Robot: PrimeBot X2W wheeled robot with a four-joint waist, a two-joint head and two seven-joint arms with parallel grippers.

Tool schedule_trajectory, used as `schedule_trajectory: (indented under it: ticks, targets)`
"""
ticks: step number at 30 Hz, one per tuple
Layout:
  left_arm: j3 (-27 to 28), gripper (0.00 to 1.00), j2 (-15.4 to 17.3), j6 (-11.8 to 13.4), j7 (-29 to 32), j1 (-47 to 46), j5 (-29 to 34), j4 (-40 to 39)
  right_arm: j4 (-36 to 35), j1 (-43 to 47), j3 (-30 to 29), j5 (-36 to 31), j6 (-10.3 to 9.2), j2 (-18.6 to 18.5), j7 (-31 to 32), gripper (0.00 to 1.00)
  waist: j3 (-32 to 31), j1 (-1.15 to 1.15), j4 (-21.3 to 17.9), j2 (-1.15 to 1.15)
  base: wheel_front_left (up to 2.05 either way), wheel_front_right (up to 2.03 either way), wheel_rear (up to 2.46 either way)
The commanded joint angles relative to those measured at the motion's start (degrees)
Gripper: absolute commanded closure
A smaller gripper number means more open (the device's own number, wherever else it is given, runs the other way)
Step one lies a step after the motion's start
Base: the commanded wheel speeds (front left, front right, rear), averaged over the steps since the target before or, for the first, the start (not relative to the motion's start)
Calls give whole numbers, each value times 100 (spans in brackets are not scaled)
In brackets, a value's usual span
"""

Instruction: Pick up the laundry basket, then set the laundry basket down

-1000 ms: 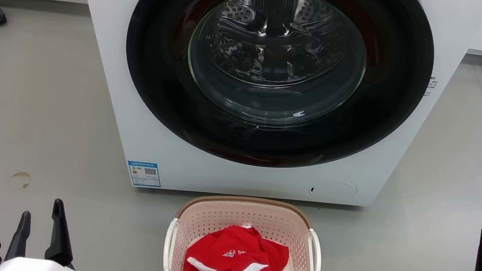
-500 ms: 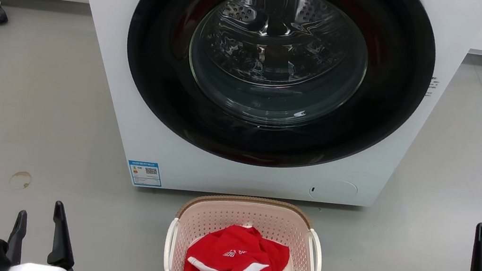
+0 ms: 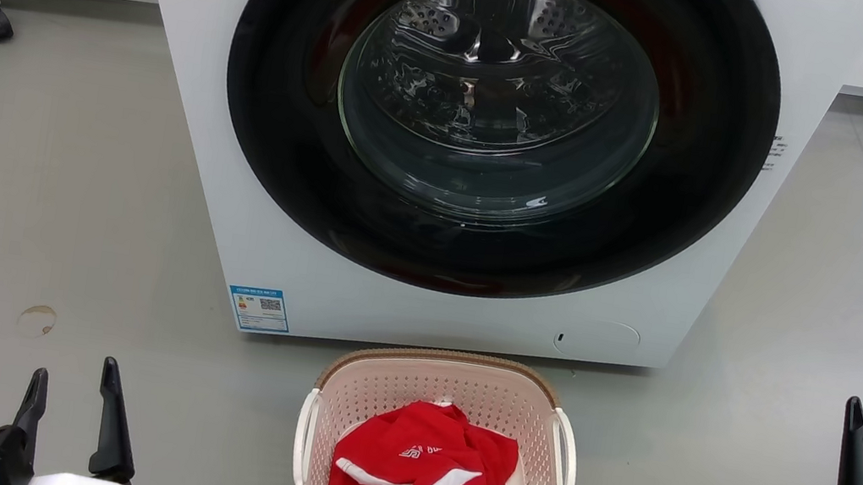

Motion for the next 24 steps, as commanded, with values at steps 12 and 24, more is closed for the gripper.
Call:
schedule_trajectory:
  ticks: [12,24]
  targets:
    - [85,0,119,7,56,-63,-27,-59,-115,-277,132,-45,26,-159,-84,0,-19,0,10,0,0,0,0]
    - [-53,0,324,-203,639,-105,-186,87,317,-325,655,281,26,-354,-43,0,-127,0,71,0,0,0,0]
